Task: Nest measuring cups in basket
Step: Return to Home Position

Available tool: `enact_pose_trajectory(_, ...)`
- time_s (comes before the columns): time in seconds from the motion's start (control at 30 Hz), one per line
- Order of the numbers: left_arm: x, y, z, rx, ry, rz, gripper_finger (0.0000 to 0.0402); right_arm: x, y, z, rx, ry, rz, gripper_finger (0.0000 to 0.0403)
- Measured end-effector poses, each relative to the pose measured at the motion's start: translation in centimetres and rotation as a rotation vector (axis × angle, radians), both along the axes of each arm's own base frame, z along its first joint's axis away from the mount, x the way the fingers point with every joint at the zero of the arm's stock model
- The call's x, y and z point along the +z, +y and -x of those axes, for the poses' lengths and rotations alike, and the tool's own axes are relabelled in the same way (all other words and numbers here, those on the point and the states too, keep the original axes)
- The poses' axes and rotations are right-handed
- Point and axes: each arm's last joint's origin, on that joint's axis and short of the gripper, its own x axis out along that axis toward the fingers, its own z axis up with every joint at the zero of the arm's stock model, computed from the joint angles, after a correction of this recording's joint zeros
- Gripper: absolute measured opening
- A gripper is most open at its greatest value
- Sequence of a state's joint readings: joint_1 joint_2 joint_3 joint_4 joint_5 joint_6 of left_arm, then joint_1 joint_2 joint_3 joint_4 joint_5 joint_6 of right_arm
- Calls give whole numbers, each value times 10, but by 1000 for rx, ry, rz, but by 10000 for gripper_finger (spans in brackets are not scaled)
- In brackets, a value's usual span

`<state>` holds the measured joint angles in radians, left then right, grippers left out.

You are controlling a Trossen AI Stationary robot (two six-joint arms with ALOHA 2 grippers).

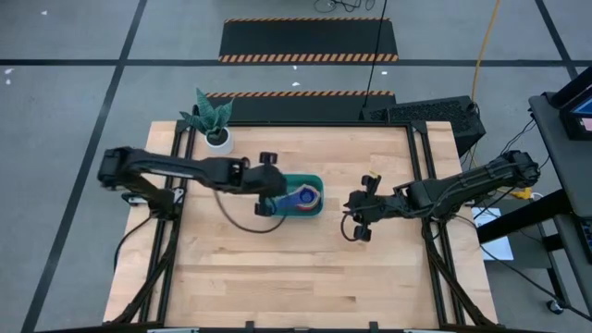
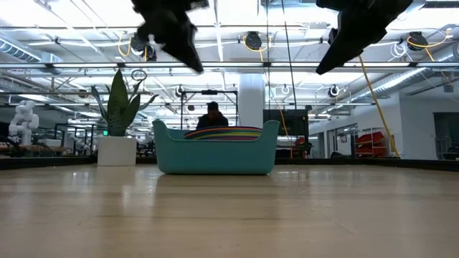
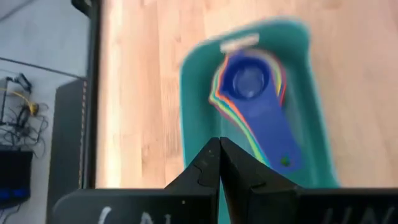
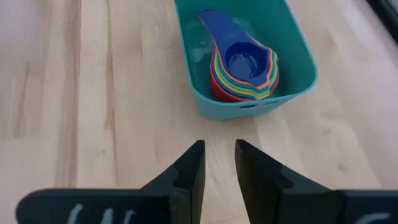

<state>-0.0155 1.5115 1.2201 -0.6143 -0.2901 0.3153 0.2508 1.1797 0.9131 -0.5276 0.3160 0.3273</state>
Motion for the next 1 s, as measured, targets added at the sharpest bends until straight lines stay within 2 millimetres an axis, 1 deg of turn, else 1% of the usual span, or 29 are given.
enact_pose_trajectory(0.1, 17, -9, 14, -8, -47, 19, 10, 1, -1, 0, 12, -4, 50, 70)
enact_pose_trajectory(0.2, 23, -15, 24, -17, -57, 33, 10, 2, -1, -1, 31, -15, 92, 44)
enact_pose_trajectory(0.27, 18, -18, 31, -28, -56, 34, 10, 3, -1, -3, 59, -28, 118, 19)
enact_pose_trajectory(0.33, 10, -18, 37, -38, -48, 25, 10, 4, 0, -4, 90, -35, 147, 5)
enact_pose_trajectory(0.43, -4, -12, 47, -26, -32, 18, 10, 6, -1, -6, 103, -54, 189, 9)
enact_pose_trajectory(0.5, -9, -7, 54, -7, -34, 19, 10, 7, -1, -7, 111, -65, 223, 8)
enact_pose_trajectory(0.6, -12, 0, 67, 23, -60, 26, 10, 7, -2, -7, 126, -61, 281, 1)
enact_pose_trajectory(0.73, -11, 6, 87, 63, -139, 40, 10, -1, -3, -5, 158, -76, 326, 2)
enact_pose_trajectory(0.83, -11, 8, 103, 83, -194, 52, 10, -6, -8, -2, 161, -139, 348, 1)
enact_pose_trajectory(1.0, -15, 7, 126, 102, -270, 82, 10, -15, -17, 10, 149, -231, 371, 1)
